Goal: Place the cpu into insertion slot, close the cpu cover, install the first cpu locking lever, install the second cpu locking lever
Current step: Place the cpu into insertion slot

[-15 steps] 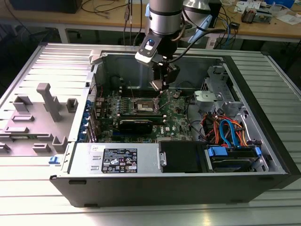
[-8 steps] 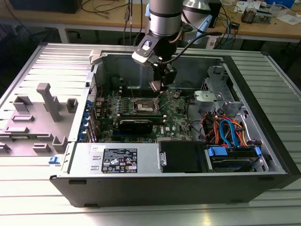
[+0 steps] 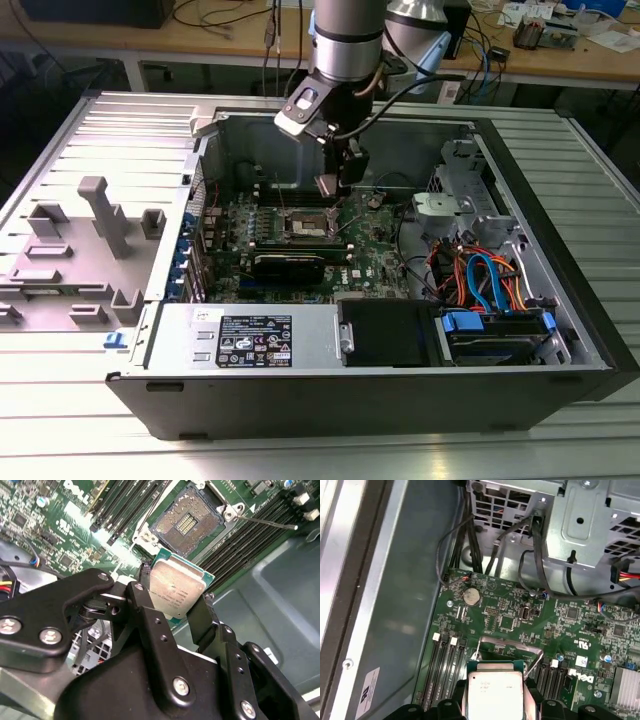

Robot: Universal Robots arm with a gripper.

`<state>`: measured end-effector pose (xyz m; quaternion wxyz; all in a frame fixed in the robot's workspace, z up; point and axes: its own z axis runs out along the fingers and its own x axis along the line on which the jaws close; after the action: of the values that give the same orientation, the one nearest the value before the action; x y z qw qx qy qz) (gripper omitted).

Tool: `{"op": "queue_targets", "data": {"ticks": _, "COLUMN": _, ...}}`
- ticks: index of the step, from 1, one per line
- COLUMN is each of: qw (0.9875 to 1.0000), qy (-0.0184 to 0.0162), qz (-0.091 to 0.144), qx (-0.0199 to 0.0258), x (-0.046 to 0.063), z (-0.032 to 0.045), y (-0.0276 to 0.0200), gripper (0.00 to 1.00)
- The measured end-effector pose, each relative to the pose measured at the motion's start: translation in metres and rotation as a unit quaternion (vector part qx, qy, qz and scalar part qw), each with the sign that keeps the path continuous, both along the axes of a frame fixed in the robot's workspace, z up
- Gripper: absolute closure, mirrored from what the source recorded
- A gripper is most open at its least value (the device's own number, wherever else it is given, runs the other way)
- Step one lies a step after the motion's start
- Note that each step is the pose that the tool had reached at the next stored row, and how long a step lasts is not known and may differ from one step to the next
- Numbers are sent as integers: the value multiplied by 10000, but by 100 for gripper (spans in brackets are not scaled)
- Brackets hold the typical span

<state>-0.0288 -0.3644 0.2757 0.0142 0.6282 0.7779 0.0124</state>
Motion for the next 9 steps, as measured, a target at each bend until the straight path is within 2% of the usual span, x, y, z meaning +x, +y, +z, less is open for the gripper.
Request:
{"op": "queue_targets", "data": {"ticks": 3, "qw": 9999, "qy": 1, "qz": -172, "qx": -2, "x": -3, "z": -16, "y": 0, "gripper": 46}}
{"op": "queue_targets", "data": {"ticks": 9, "qw": 9998, "qy": 0, "qz": -188, "qx": 0, "x": -4, "z": -18, "y": 0, "gripper": 46}}
